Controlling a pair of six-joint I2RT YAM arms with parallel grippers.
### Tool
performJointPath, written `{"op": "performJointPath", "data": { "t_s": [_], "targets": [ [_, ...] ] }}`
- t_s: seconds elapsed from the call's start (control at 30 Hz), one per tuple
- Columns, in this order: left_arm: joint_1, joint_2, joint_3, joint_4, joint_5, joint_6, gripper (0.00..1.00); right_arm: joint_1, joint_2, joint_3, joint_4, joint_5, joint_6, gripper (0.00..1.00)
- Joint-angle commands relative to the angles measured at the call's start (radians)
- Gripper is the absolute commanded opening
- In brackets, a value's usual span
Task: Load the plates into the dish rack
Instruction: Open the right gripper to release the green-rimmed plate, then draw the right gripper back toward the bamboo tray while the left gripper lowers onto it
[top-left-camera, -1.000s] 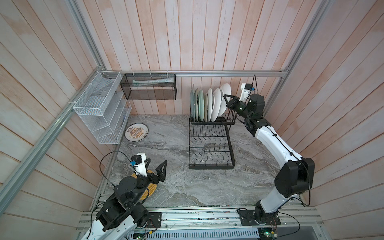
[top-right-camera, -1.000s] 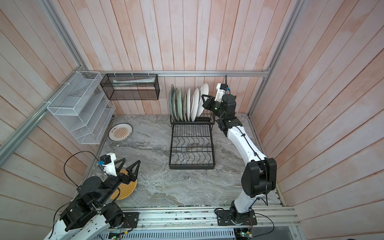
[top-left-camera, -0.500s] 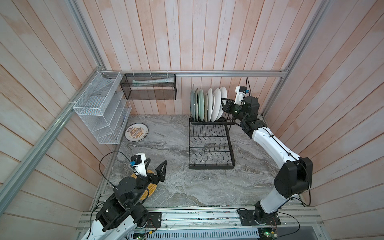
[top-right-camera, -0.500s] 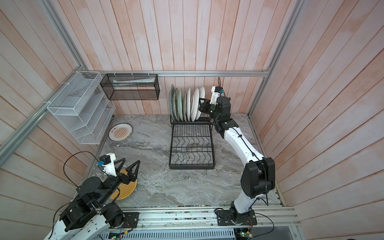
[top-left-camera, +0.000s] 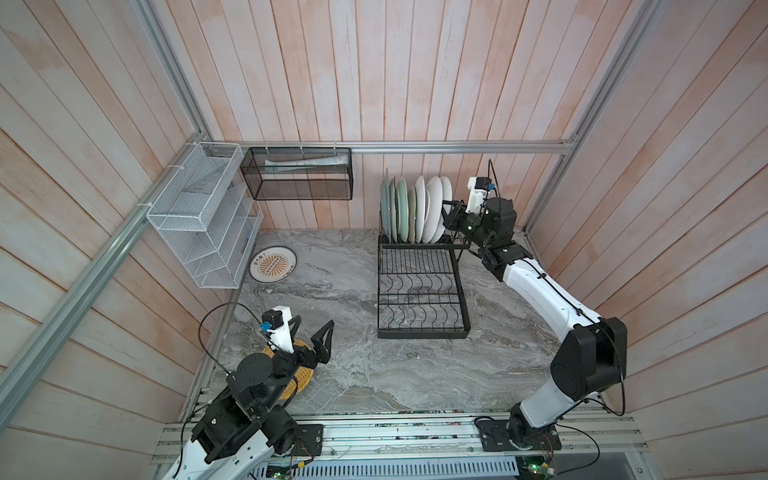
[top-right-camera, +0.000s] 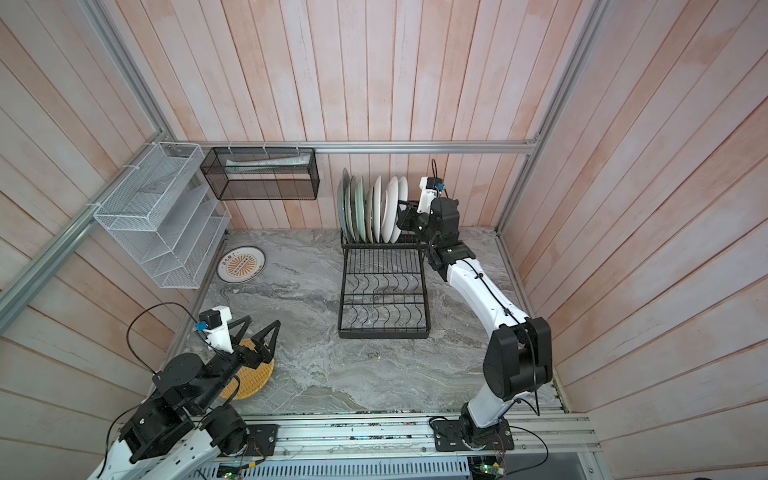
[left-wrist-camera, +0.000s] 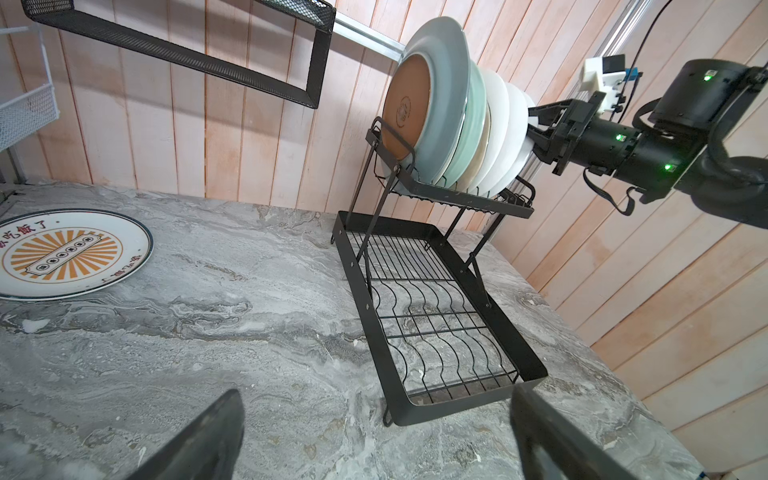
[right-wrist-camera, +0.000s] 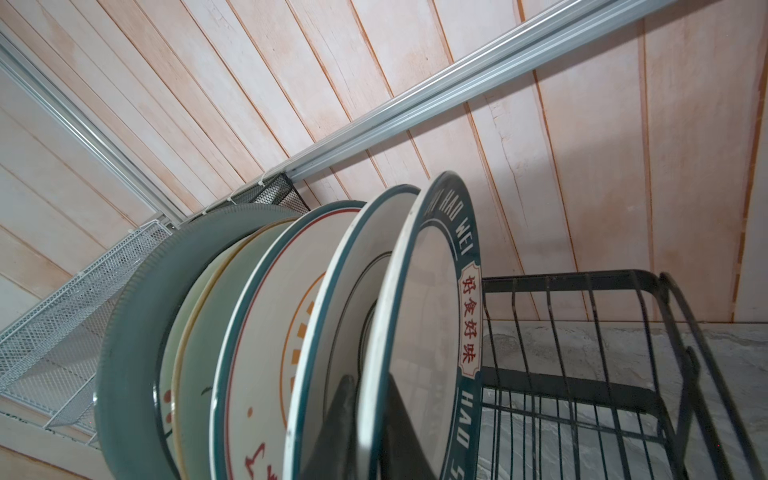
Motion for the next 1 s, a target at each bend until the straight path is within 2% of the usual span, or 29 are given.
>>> {"op": "performJointPath", "data": {
  "t_s": [0.0,0.07,0.27,0.47,0.73,0.9,0.97],
  "targets": [
    [0.003,-0.013,-0.006,0.008,0.007,0.006,1.0,-0.002,-0.041,0.014,-0.014,-0.001,-0.01,0.21],
    [0.003,-0.015,-0.004,0.008,0.007,0.006,1.0,-0.002,-0.041,0.025,-0.024,-0.013,-0.006,0.25],
    [0.003,-0.017,-0.004,0.007,0.007,0.007,1.0,-0.002,-0.067,0.022,-0.028,0.004,-0.004,0.28],
    [0.003,-0.019,-0.002,0.007,0.007,0.007,1.0,-0.003,-0.093,0.027,-0.041,0.021,-0.009,0.42],
    [0.003,-0.028,-0.001,0.005,0.005,0.007,1.0,-0.009,-0.111,0.036,-0.054,0.02,-0.009,0.44],
    [0.003,-0.03,-0.002,0.004,0.005,0.005,1.0,-0.01,-0.139,0.025,-0.049,0.022,-0.016,0.54],
    [0.003,-0.029,-0.002,0.004,0.004,0.004,1.0,-0.013,-0.158,0.02,-0.045,0.017,-0.023,0.64]
  ]
}}
